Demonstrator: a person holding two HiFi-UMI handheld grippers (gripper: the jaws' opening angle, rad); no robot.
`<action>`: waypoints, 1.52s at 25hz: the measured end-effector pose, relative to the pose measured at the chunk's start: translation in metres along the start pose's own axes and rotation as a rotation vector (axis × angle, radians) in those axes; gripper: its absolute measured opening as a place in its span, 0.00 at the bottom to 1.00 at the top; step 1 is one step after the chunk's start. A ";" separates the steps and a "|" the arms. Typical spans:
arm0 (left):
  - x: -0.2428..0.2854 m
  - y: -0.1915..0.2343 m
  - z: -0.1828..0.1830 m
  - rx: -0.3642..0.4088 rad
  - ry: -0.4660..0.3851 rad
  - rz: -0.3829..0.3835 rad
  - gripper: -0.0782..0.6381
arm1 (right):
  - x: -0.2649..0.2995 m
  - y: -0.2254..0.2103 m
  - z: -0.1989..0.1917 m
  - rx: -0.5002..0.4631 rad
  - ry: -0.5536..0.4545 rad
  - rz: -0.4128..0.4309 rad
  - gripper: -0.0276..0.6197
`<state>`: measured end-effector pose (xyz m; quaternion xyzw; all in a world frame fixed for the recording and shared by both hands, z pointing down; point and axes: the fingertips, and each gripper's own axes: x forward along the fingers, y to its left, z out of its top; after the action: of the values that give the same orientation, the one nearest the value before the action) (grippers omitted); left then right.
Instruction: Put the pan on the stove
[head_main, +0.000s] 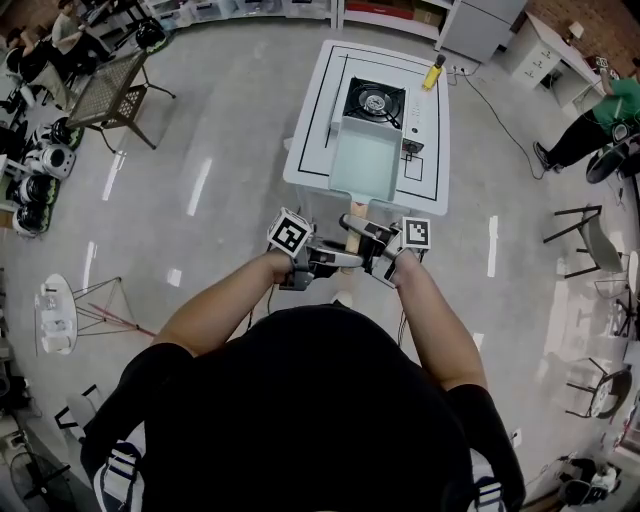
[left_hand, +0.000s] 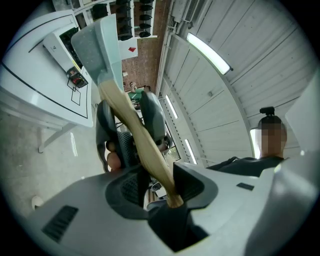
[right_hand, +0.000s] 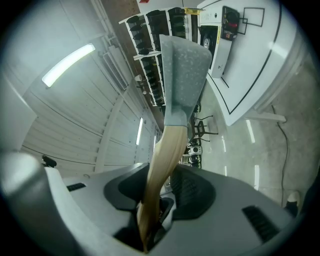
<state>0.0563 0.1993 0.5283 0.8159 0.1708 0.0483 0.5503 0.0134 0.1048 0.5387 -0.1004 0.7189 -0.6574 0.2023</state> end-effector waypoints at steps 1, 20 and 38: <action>0.007 0.003 0.009 -0.014 -0.007 0.000 0.33 | -0.004 0.002 0.010 0.007 0.004 0.003 0.25; 0.035 0.028 0.050 -0.040 -0.083 0.007 0.33 | -0.023 -0.007 0.054 0.018 0.071 0.003 0.25; 0.027 0.036 0.056 -0.021 -0.061 -0.009 0.33 | -0.021 -0.012 0.065 0.010 0.041 -0.018 0.25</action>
<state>0.1048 0.1465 0.5364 0.8102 0.1572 0.0226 0.5642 0.0581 0.0532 0.5507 -0.0925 0.7186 -0.6648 0.1820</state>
